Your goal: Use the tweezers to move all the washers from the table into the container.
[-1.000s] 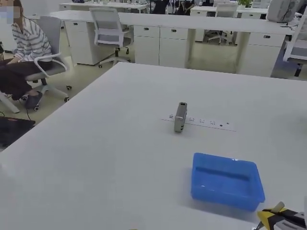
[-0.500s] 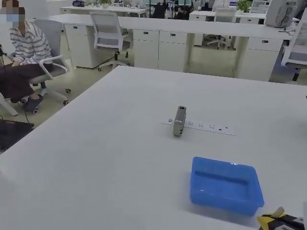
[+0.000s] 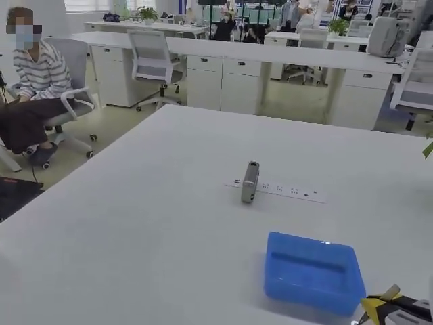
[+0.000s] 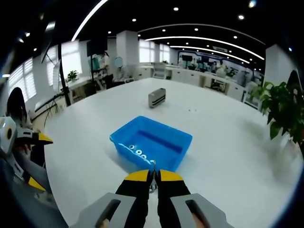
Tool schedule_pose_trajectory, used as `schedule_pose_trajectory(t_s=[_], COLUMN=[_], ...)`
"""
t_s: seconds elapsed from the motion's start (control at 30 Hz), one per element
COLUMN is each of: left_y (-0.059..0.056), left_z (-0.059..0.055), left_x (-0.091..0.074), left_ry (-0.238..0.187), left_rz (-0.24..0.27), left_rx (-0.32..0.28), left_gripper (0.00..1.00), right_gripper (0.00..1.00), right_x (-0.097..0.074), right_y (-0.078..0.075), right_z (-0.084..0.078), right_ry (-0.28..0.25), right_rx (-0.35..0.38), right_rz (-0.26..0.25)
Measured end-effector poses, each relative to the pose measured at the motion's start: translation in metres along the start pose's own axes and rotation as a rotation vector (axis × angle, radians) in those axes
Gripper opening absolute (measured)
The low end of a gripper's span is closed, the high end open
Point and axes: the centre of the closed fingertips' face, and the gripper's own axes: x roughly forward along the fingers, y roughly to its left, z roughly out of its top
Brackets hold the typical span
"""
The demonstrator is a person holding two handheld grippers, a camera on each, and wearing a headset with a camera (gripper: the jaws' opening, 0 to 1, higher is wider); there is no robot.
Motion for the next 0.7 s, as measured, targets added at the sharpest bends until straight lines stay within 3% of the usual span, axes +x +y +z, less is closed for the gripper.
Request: schedule_pose_trajectory(t_s=[0.7], left_y=[0.001], left_z=[0.001], left_x=[-0.001], left_ry=[-0.01], left_rz=[0.009], left_rx=[0.001], left_gripper=[0.79], right_gripper=[0.01], right_x=[-0.003], right_y=[-0.001], right_z=[0.028], right_ry=[-0.049], right_rx=[-0.043], right_rz=[-0.017])
